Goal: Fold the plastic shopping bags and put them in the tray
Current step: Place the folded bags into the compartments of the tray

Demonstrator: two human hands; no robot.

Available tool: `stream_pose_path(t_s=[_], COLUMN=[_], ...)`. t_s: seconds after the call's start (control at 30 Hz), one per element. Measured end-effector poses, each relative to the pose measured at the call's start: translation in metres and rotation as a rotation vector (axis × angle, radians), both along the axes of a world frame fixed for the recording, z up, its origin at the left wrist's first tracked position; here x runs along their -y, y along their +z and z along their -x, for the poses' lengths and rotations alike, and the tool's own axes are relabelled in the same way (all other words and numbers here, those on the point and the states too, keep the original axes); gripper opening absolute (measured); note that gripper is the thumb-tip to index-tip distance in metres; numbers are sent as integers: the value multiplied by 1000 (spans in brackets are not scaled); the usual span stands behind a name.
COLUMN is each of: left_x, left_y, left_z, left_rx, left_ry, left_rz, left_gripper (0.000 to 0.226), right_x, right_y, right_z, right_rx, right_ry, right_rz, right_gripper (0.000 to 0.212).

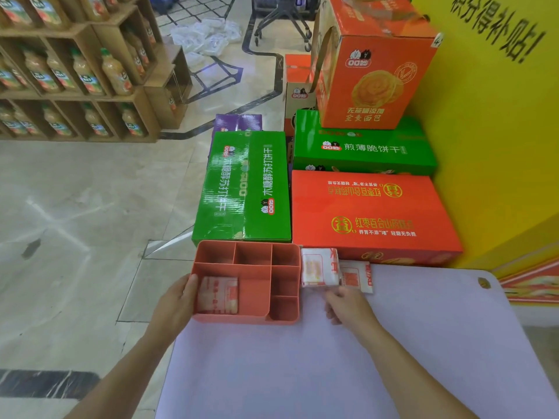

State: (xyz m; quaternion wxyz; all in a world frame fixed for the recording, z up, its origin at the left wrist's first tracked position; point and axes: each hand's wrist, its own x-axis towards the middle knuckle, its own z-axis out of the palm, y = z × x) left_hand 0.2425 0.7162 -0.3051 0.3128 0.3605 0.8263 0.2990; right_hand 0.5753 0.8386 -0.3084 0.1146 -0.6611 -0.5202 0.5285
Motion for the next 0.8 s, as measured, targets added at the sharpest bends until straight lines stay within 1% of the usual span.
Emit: stream_pose_path(t_s=[0.1, 0.17, 0.2, 0.23, 0.3, 0.37, 0.43, 0.5, 0.53, 0.67, 0.8], left_x=[3, 2, 2, 3, 3, 3, 2, 2, 2, 2, 3], left_y=[7, 6, 5, 5, 4, 2, 2, 4, 5, 7, 10], left_z=[-6, -6, -5, -6, -6, -6, -9, -12, -12, -12, -14], left_rx=[71, 79, 87, 99, 119, 138, 160, 158, 159, 164, 170], left_ry=[26, 29, 29, 28, 29, 33, 35, 37, 42, 40, 49], left_rz=[-37, -49, -57, -61, -67, -70, -80, -81, -84, -92, -94], left_gripper=[35, 35, 36, 36, 36, 36, 37, 37, 37, 34, 32], right_x=[-14, -25, -30, -35, -43, -48, -50, -50, -50, -45, -46], right_y=[-2, -9, -12, -14, -19, -23, -26, -29, -29, -22, 2], right_z=[-23, -35, -40, -43, -47, -47, -45, -45, -45, -45, -54], right_rx=[70, 145, 186, 219, 246, 241, 233, 203, 178, 107, 74], right_ry=[-240, -367, -410, -420, -363, -315, -305, -315, -331, -377, -429], right_rz=[-92, -153, -168, -161, -122, -101, -82, -60, -45, -20, -64], right_gripper=[16, 14, 20, 31, 54, 61, 54, 36, 30, 18, 10])
